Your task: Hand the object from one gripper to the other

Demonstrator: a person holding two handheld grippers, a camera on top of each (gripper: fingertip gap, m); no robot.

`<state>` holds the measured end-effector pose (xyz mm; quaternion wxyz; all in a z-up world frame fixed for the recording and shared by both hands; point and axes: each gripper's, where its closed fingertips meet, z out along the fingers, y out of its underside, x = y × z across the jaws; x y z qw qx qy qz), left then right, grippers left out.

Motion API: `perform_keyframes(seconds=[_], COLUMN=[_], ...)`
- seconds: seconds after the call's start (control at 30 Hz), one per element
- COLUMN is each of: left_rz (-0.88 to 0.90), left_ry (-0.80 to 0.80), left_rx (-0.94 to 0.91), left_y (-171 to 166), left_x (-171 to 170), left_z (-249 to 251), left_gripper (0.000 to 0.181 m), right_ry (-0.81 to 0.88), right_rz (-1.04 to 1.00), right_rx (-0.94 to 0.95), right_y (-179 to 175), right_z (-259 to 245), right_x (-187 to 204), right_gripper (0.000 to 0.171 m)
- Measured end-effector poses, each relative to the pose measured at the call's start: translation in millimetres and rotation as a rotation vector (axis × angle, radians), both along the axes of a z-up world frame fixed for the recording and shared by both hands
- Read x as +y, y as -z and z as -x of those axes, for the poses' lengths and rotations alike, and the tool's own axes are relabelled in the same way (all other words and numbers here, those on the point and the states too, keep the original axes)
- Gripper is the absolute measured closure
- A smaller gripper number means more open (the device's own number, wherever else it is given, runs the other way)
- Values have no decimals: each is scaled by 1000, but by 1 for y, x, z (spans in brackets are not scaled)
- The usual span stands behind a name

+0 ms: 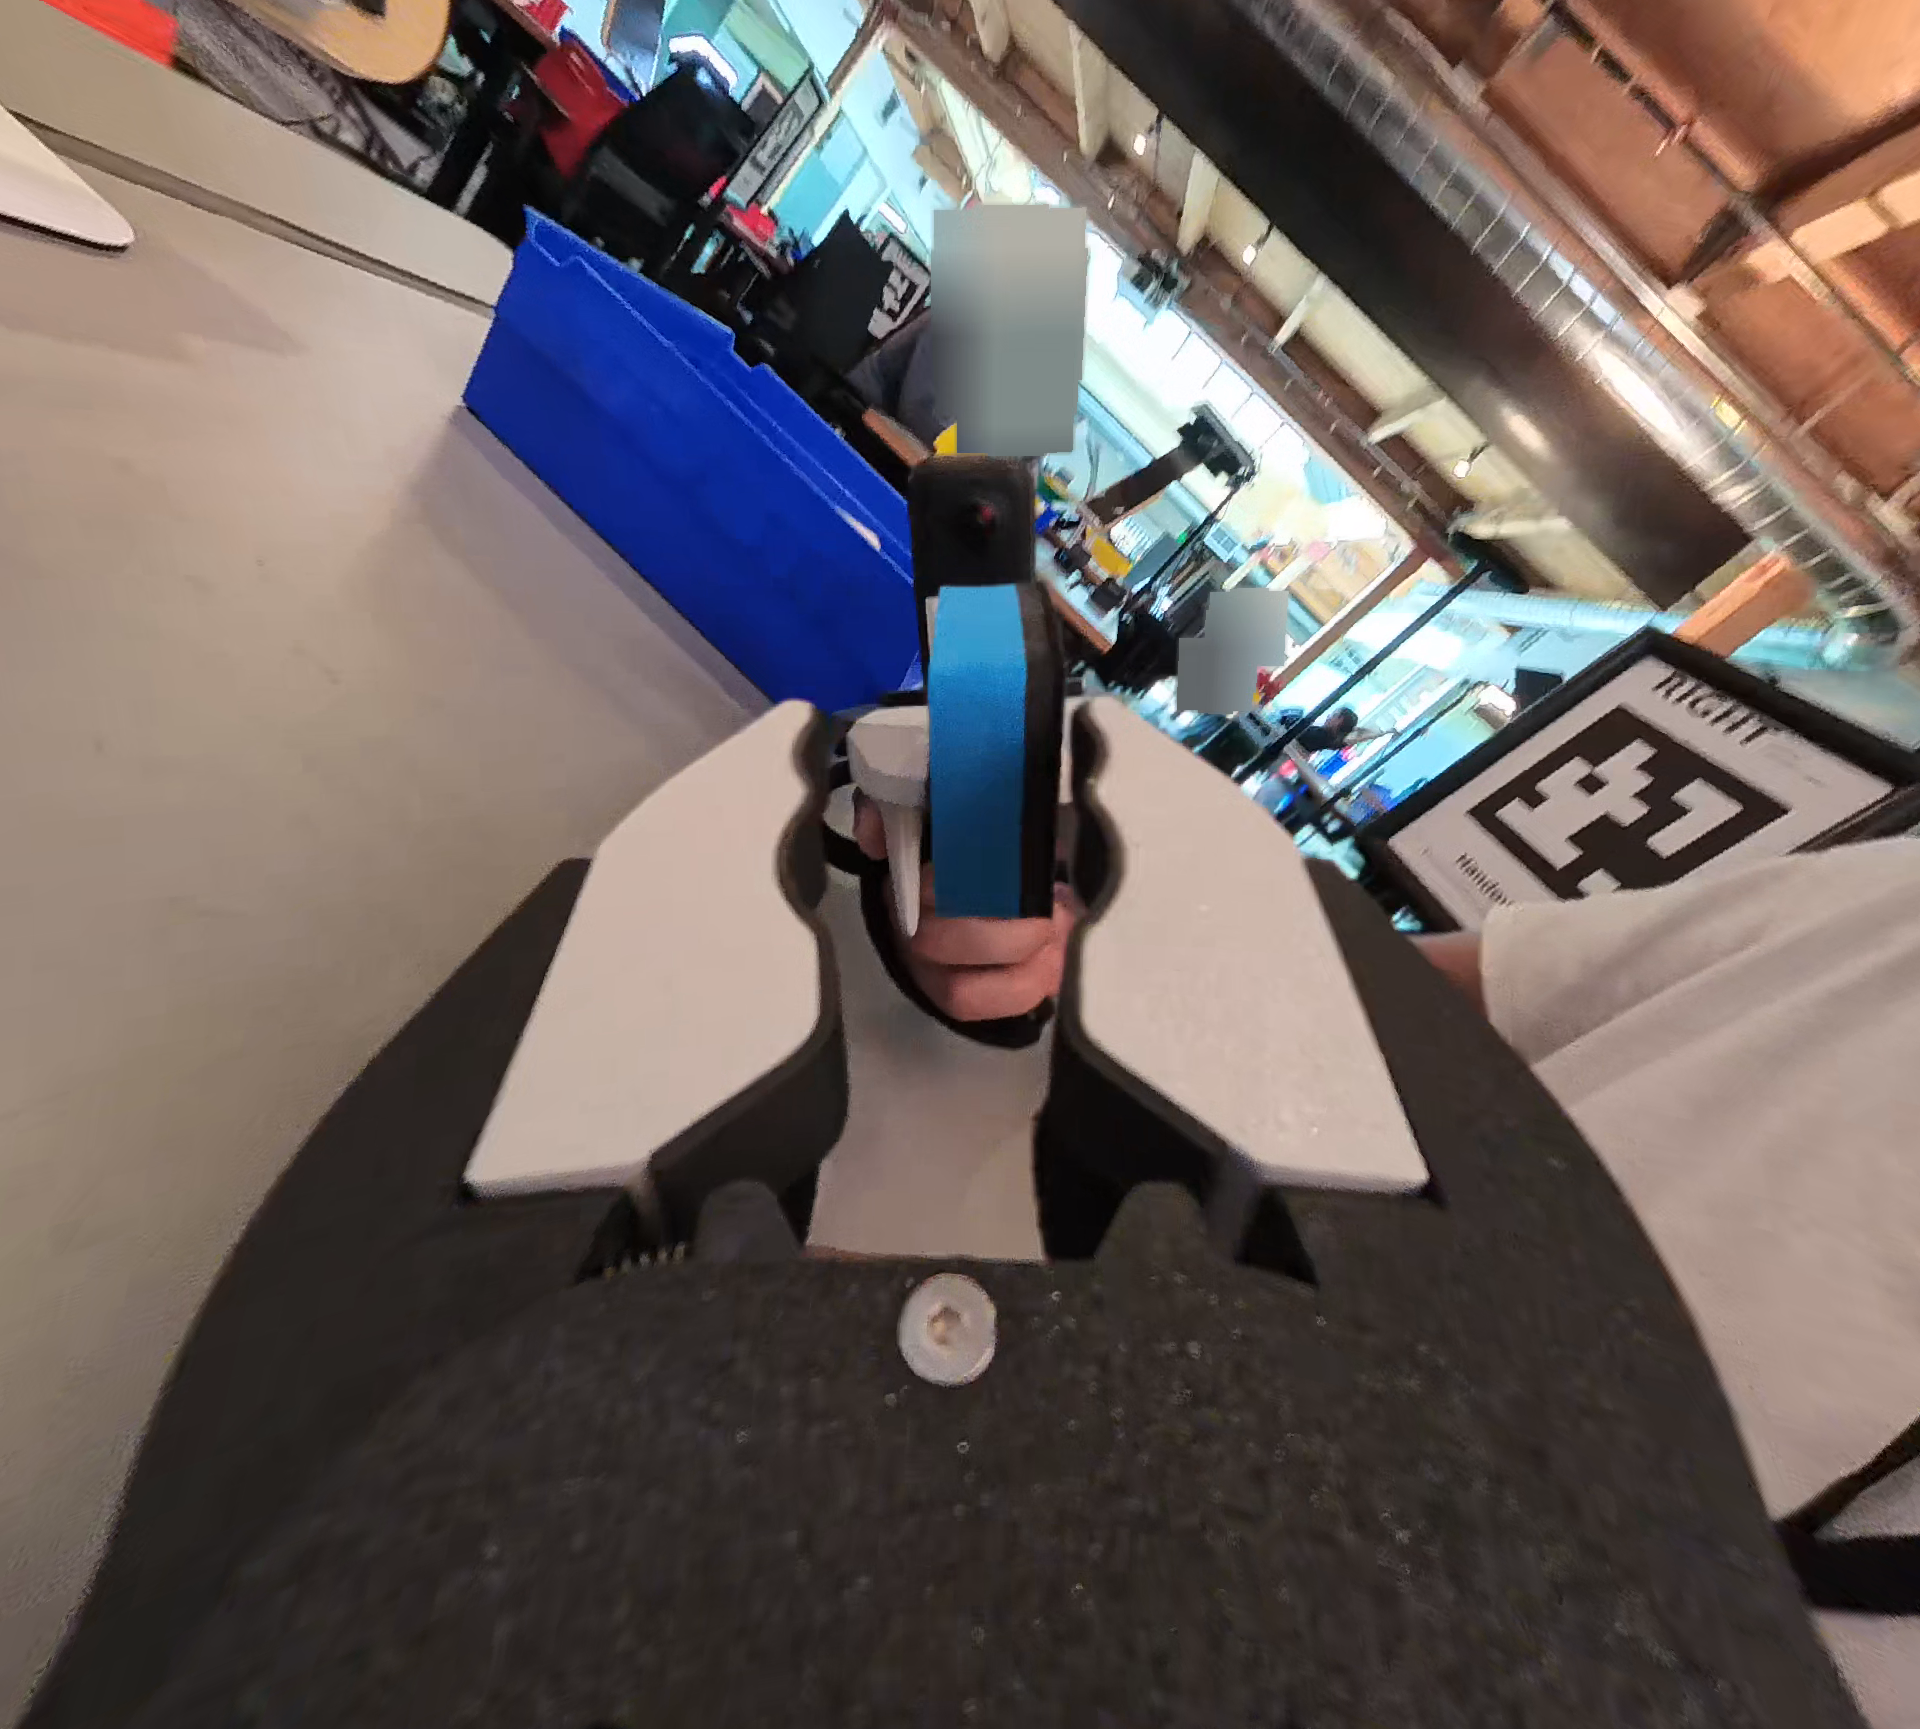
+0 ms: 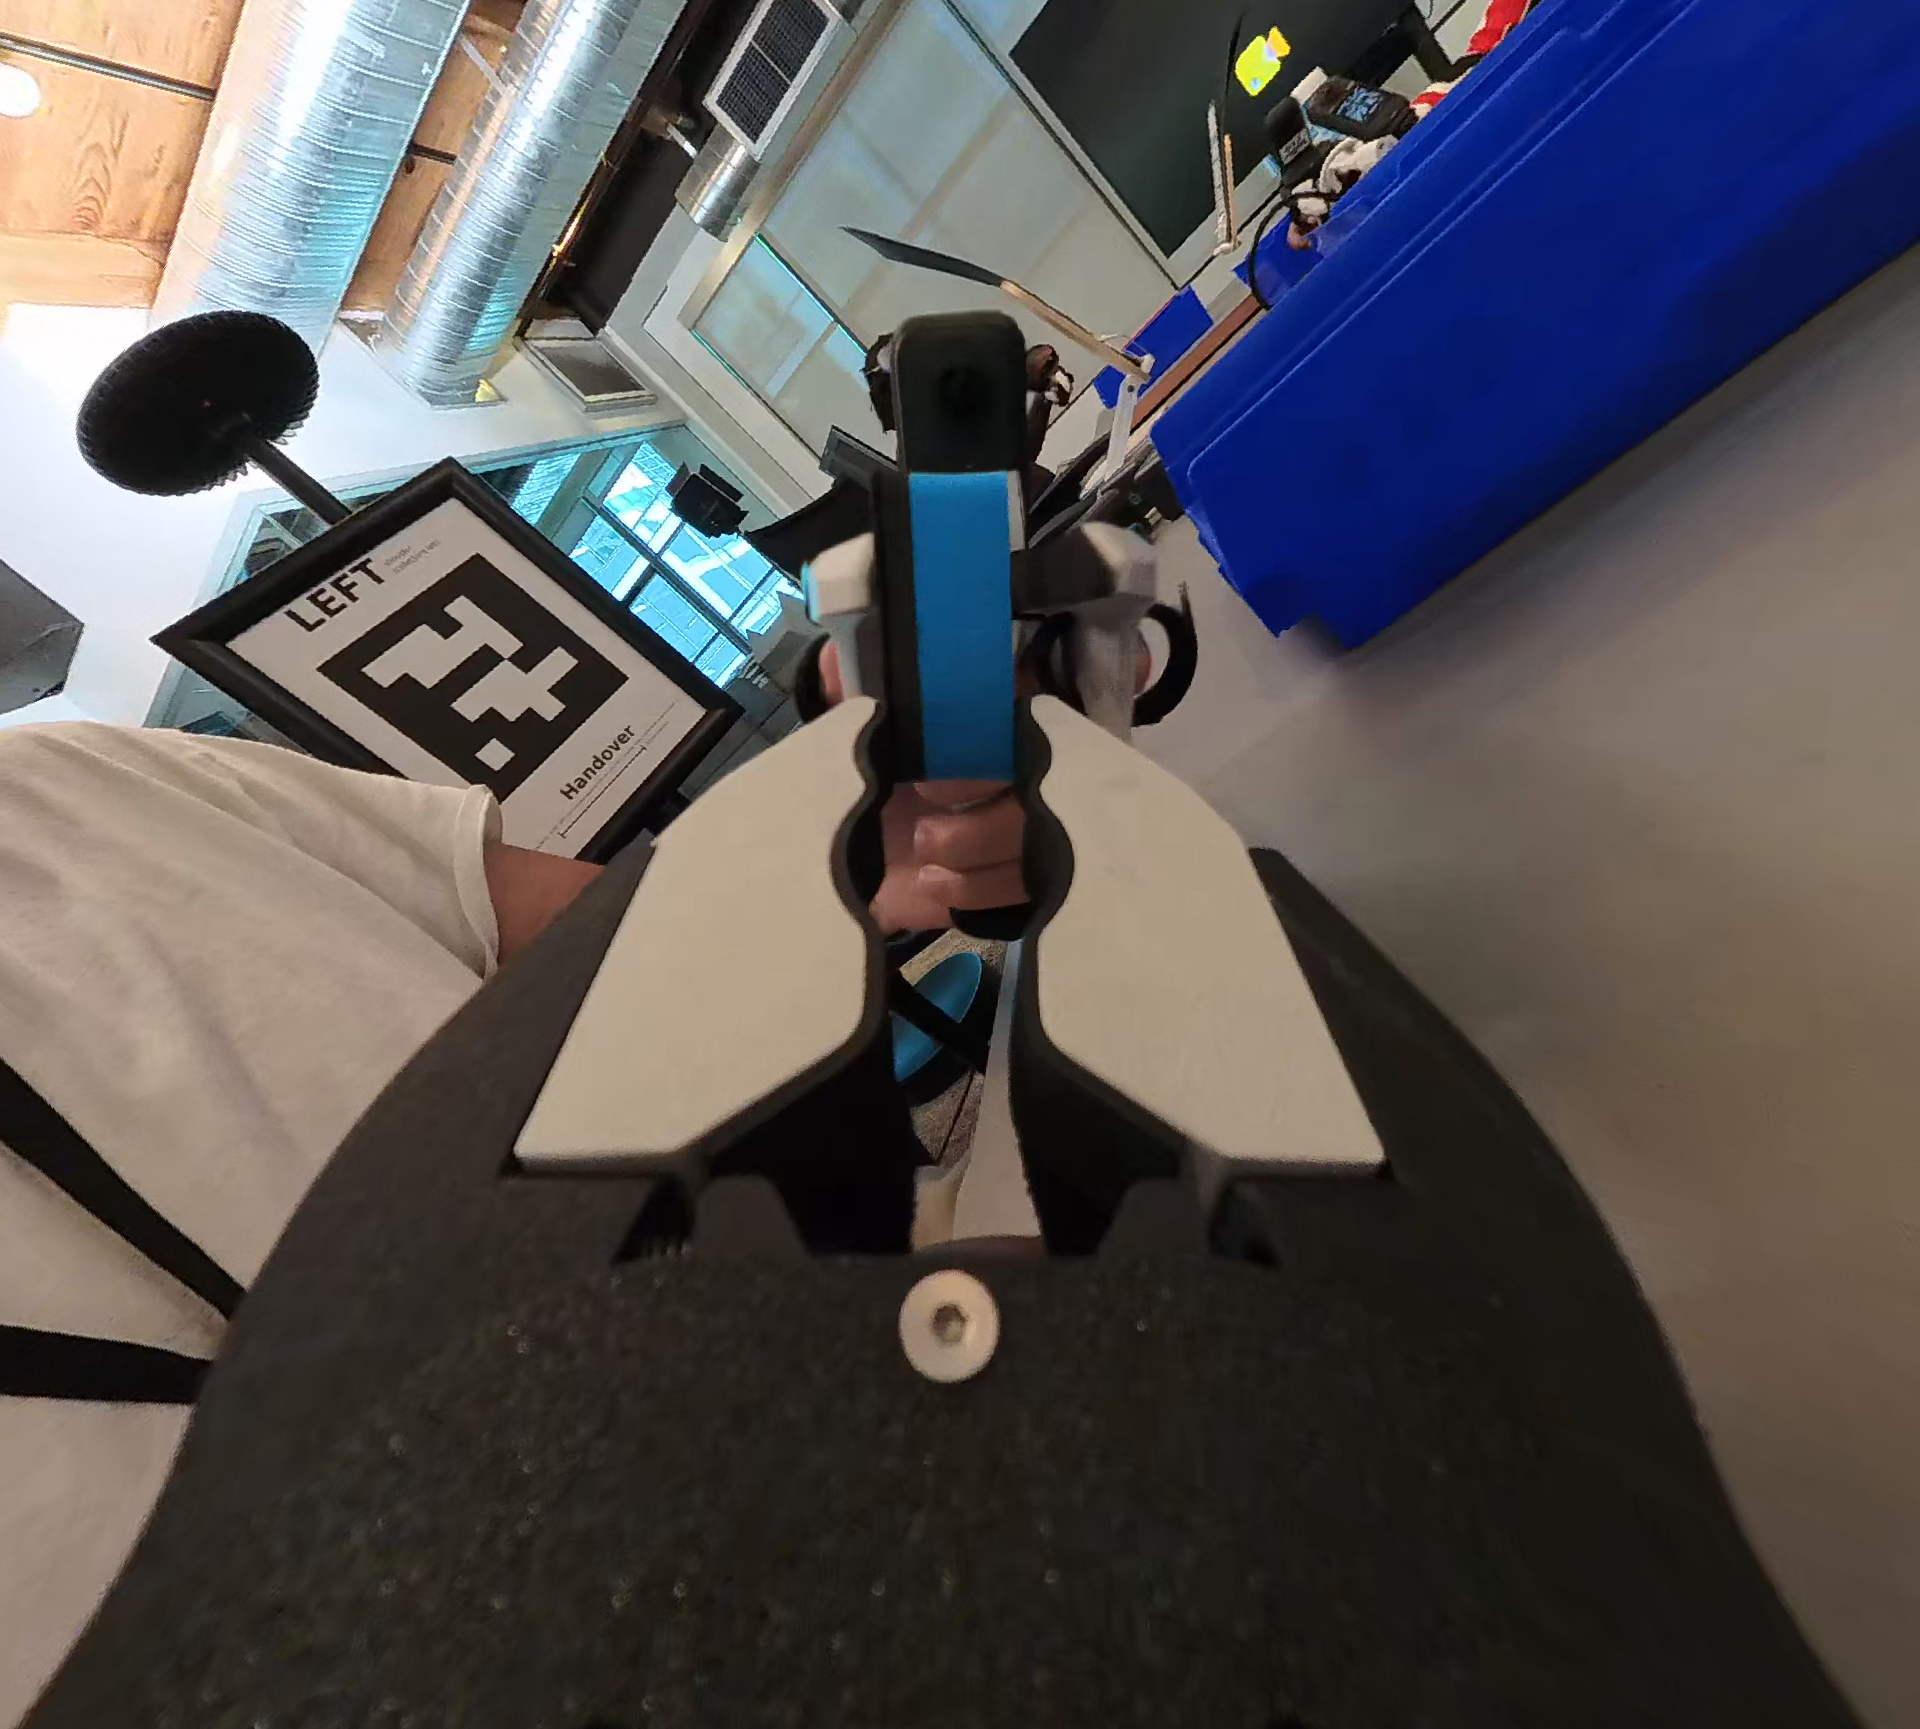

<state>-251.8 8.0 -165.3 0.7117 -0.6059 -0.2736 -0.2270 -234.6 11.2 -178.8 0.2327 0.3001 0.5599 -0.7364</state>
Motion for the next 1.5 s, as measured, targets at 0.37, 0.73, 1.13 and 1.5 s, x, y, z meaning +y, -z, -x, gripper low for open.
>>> perform_keyframes(seconds=[0.37,0.73,1.13,1.5], left_rz=[49,-307,-371,-175], left_ry=[-77,-86,-138,-115], left_rx=[-23,-47,-19,33], left_y=[8,-31,-35,-22], left_x=[-13,-24,4,-10], left_z=[16,14,-3,13], left_gripper=[159,159,160,140], right_ry=[220,406,536,323], right_rz=[-284,12,341,140], right_rx=[144,112,-24,-27], right_y=[30,-10,-30,-13], right_z=[23,2,7,14], right_x=[8,-25,-12,-1], right_gripper=[126,111,145,150])
